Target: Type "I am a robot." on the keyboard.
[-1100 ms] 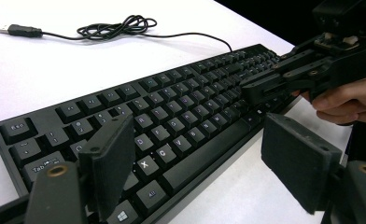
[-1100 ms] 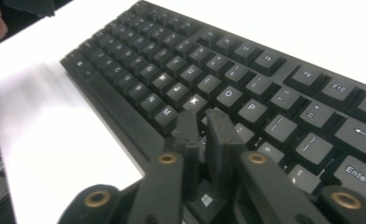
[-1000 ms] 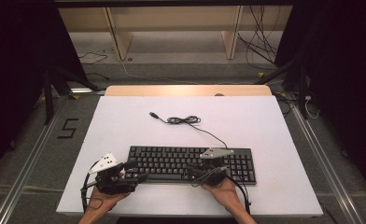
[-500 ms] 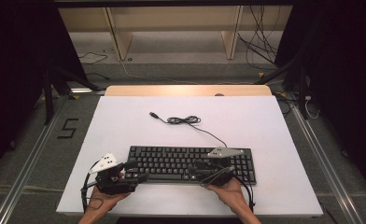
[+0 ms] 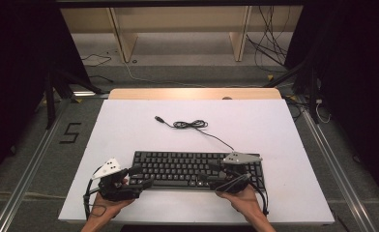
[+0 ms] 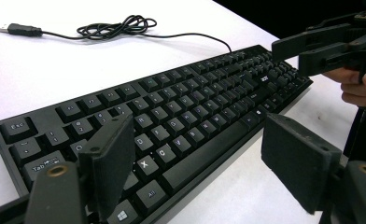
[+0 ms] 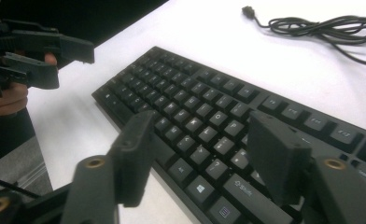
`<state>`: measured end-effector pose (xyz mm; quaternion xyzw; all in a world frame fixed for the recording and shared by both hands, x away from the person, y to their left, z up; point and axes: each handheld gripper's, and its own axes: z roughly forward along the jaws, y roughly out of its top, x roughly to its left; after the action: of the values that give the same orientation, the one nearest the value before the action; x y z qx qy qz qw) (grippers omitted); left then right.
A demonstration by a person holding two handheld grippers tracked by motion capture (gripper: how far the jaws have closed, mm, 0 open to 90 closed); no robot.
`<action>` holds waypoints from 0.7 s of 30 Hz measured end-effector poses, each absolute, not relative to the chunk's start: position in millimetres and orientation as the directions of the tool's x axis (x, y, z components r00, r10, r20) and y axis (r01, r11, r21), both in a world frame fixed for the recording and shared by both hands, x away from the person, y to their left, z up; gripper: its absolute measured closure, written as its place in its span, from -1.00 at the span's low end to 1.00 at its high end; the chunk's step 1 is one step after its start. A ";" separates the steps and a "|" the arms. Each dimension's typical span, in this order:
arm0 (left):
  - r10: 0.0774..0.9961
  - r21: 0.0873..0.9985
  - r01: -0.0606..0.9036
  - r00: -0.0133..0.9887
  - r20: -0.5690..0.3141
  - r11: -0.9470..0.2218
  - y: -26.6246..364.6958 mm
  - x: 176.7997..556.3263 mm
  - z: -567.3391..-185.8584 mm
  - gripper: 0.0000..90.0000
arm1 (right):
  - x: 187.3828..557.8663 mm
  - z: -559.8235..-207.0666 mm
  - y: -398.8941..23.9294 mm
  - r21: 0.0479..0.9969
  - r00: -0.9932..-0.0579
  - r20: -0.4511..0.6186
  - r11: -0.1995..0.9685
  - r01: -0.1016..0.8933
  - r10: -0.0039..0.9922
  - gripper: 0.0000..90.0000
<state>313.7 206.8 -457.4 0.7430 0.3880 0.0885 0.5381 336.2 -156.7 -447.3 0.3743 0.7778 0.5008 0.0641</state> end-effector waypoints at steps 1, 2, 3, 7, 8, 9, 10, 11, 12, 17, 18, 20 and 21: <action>0.672 0.868 0.481 0.683 -0.286 -0.120 206.8 313.7 -457.4 -0.43 | 335.4 -446.6 -158.2 0.828 -0.710 0.275 0.215 0.517 0.649 -0.09; 0.672 0.868 0.483 0.683 -0.287 -0.120 206.8 313.9 -457.5 -0.43 | 334.4 -445.9 -160.4 0.831 -0.709 0.274 0.211 0.515 0.649 -0.11; 0.672 0.867 0.483 0.683 -0.288 -0.120 206.9 314.0 -457.5 -0.43 | 333.8 -445.7 -161.9 0.833 -0.710 0.273 0.210 0.512 0.650 -0.13; 0.670 0.868 0.482 0.684 -0.288 -0.120 207.4 314.0 -457.3 -0.43 | 328.8 -444.6 -170.6 0.841 -0.708 0.266 0.201 0.502 0.654 -0.17; 0.670 0.867 0.483 0.685 -0.287 -0.122 207.6 314.2 -457.5 -0.43 | 327.3 -444.1 -172.9 0.842 -0.706 0.262 0.201 0.500 0.658 -0.17; 0.671 0.867 0.483 0.684 -0.286 -0.123 207.7 314.3 -457.6 -0.43 | 326.0 -443.6 -175.2 0.844 -0.705 0.255 0.203 0.497 0.662 -0.18; 0.671 0.867 0.484 0.683 -0.287 -0.122 207.8 314.4 -457.5 -0.43 | 324.7 -443.2 -177.5 0.847 -0.703 0.250 0.201 0.493 0.666 -0.18; 0.671 0.867 0.484 0.683 -0.287 -0.122 207.8 314.4 -457.5 -0.43 | 323.5 -442.7 -180.2 0.849 -0.701 0.248 0.198 0.490 0.669 -0.19; 0.672 0.868 0.481 0.684 -0.285 -0.122 208.3 314.4 -457.4 -0.43 | 322.3 -442.3 -182.8 0.851 -0.699 0.247 0.195 0.487 0.671 -0.19; 0.673 0.868 0.482 0.682 -0.286 -0.120 208.6 314.5 -457.2 -0.43 | 315.2 -440.9 -196.5 0.860 -0.690 0.235 0.184 0.475 0.684 -0.21; 0.673 0.867 0.483 0.682 -0.288 -0.119 208.4 314.6 -457.2 -0.43 | 313.7 -441.0 -199.2 0.860 -0.687 0.236 0.181 0.476 0.687 -0.21; 0.671 0.867 0.484 0.684 -0.287 -0.122 208.4 314.8 -457.5 -0.43 | 311.1 -442.0 -204.4 0.860 -0.682 0.233 0.180 0.477 0.693 -0.22; 0.671 0.867 0.484 0.684 -0.287 -0.122 208.4 314.8 -457.5 -0.43 | 310.0 -442.7 -206.7 0.861 -0.681 0.229 0.182 0.476 0.696 -0.23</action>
<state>314.8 208.4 -457.5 0.7440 0.3879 0.0872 0.5370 310.0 -206.7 -442.7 0.3847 0.7611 0.5110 0.1077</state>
